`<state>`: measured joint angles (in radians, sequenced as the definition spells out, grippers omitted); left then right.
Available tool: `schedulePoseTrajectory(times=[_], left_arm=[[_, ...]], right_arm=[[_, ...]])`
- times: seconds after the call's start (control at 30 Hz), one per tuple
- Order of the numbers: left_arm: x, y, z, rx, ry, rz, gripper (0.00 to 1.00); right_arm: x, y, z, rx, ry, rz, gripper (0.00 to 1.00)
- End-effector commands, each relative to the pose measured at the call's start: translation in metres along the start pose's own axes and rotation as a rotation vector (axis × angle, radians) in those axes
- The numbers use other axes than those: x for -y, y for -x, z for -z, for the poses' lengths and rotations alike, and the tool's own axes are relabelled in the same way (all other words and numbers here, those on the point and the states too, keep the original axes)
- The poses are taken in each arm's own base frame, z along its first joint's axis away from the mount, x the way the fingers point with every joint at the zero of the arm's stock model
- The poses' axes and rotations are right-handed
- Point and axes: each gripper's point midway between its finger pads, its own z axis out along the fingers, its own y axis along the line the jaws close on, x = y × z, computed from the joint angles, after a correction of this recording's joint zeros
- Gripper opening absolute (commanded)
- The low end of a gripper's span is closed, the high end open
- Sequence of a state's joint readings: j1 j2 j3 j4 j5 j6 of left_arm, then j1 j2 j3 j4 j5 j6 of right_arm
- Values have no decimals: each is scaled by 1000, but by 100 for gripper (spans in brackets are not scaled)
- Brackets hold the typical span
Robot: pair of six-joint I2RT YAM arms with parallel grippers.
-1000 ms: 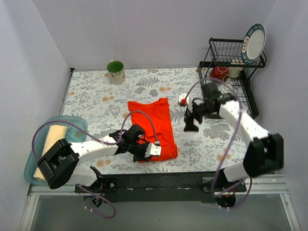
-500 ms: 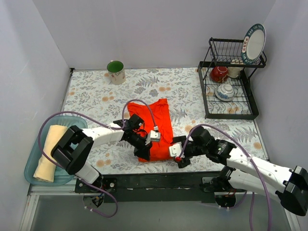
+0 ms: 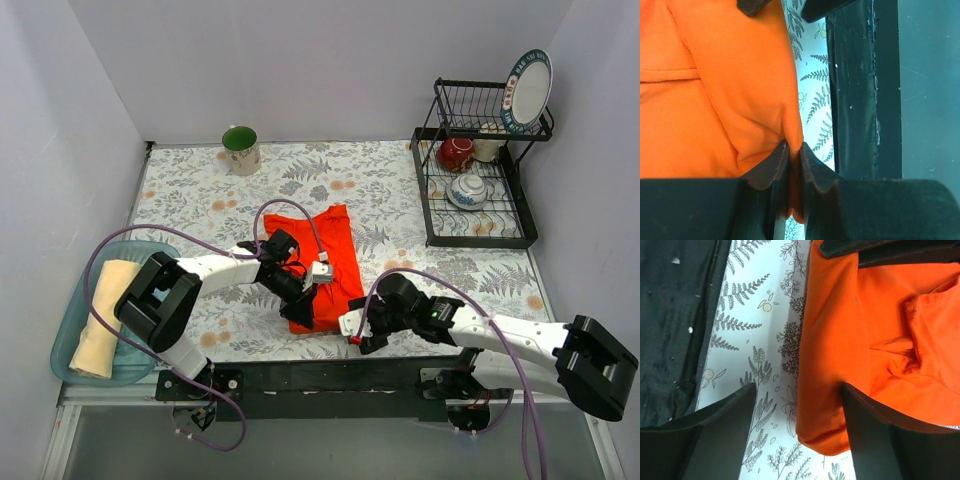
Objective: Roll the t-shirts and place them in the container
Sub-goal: Fold the T-shirt at the center of the board.
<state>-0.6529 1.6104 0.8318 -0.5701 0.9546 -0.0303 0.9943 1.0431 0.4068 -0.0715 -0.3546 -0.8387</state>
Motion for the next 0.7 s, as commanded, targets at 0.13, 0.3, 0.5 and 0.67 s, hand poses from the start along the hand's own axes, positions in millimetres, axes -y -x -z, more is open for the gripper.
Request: schedulePoseTrajectory(times=[0.13, 0.3, 0.5, 0.67], left_arm=[[7, 11, 6, 42, -20, -14, 8], [9, 13, 13, 46, -16, -11, 8], [20, 13, 30, 28, 1, 36, 9], [29, 5, 38, -13, 3, 97, 6]], right_arm=[[28, -3, -15, -6, -133, 4, 59], [30, -6, -16, -48, -110, -12, 28], [21, 9, 3, -51, 96, -151, 9], [-2, 24, 21, -1, 350, -303, 5]])
